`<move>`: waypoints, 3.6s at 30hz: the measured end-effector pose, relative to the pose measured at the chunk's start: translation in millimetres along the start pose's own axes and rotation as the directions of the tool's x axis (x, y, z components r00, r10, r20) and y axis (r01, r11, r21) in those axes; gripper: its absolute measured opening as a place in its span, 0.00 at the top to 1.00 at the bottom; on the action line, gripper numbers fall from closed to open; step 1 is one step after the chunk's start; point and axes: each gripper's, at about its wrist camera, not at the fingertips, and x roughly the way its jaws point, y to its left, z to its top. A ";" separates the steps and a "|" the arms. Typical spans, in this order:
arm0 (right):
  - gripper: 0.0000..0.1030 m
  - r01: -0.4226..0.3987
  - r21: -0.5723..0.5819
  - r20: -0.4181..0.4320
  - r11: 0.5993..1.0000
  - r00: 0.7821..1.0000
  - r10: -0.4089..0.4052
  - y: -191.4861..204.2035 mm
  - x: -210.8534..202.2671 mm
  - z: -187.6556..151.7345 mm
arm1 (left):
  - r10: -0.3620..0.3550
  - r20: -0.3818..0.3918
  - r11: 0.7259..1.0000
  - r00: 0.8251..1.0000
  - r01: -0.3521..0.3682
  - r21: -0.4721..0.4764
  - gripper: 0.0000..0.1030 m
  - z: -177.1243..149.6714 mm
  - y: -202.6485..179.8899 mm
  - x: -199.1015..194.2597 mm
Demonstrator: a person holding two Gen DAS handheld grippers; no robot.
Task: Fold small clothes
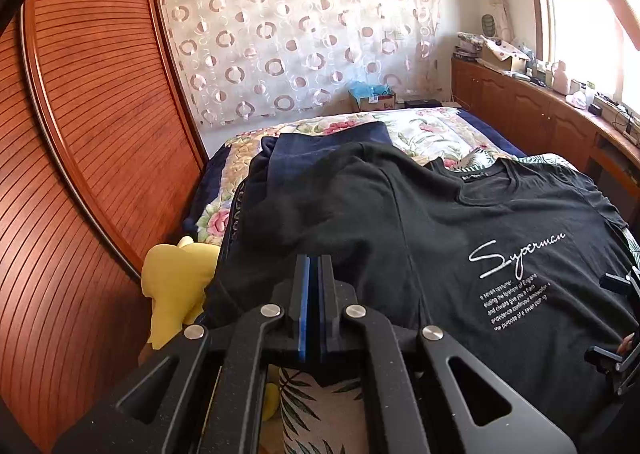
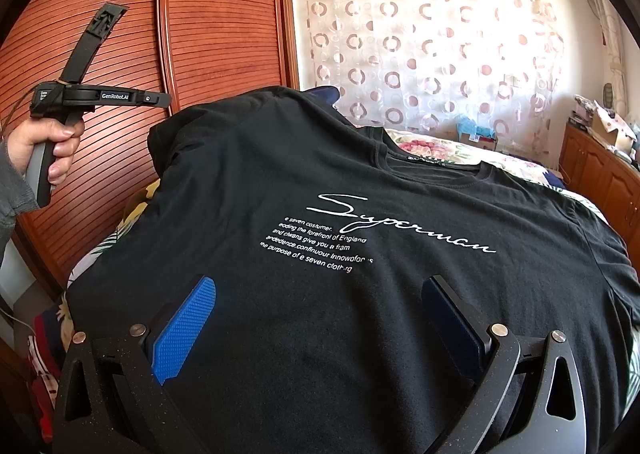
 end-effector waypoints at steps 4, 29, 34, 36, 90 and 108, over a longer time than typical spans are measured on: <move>0.00 -0.010 -0.001 -0.024 1.000 1.000 0.010 -0.4 1.7 2.8 | -0.007 -0.002 1.000 1.000 0.007 -0.020 0.69 14.8 15.9 14.3; 0.00 -0.064 0.019 -0.094 0.998 0.993 0.065 -34.7 52.1 59.7 | -0.222 -0.198 0.972 0.955 0.233 0.034 0.80 44.2 54.3 115.7; 0.00 -0.072 0.036 -0.105 0.997 0.992 0.075 -38.4 59.1 60.3 | -0.141 -0.122 0.985 0.982 0.152 0.082 0.84 48.3 46.9 88.6; 0.00 -0.076 0.041 -0.105 0.996 0.991 0.080 -39.3 59.4 60.5 | -0.123 -0.093 0.987 0.988 0.131 0.089 0.85 50.6 46.3 78.7; 0.00 -0.040 0.063 -0.041 0.997 0.998 0.043 -66.4 45.8 74.3 | -0.198 -0.147 0.961 0.969 0.222 0.165 0.53 104.1 -3.6 117.2; 0.00 -0.052 0.108 -0.038 0.993 0.998 0.057 -76.2 43.4 67.5 | -0.178 -0.093 0.951 0.980 0.196 0.239 0.98 120.0 -42.2 64.7</move>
